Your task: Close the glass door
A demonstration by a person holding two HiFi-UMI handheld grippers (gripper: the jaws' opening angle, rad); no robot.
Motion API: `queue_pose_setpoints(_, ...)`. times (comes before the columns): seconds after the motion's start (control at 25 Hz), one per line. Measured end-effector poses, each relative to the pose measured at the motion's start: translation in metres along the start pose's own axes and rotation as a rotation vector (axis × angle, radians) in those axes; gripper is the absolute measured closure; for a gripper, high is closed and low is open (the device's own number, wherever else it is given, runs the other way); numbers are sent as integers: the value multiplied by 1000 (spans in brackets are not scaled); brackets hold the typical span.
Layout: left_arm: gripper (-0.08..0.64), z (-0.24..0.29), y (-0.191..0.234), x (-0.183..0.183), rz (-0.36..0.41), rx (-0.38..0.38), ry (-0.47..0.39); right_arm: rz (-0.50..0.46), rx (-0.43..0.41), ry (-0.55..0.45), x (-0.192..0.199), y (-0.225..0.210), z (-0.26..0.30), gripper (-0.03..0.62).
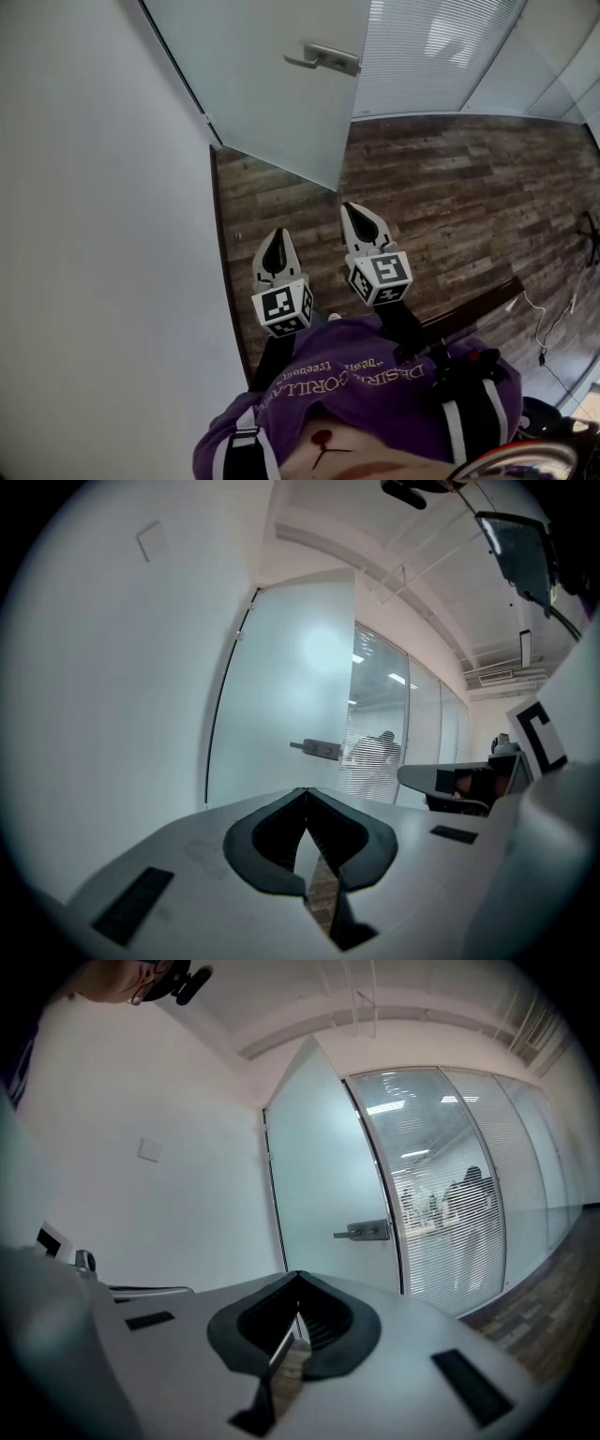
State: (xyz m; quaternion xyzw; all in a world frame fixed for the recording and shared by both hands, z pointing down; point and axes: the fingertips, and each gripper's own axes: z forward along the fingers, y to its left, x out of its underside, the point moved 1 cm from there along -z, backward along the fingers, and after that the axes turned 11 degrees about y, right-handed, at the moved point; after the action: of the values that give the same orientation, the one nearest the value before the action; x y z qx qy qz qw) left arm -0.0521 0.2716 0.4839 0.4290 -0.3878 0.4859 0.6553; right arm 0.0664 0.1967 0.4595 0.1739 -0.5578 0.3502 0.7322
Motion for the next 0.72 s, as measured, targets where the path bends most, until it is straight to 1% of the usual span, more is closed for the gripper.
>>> queue_pose_setpoints(0.4,558,83,47,-46,14,58,5,7,66,-26,-45,-16,89,603)
queue_pose_setpoints(0.6,558,120,69,-60,36,90,27,16,85,-42,-62,-15,128,603)
queue_pose_setpoints(0.72,558,136,81,-65,43,112,35,19,98,-40,-65,-14,149,603)
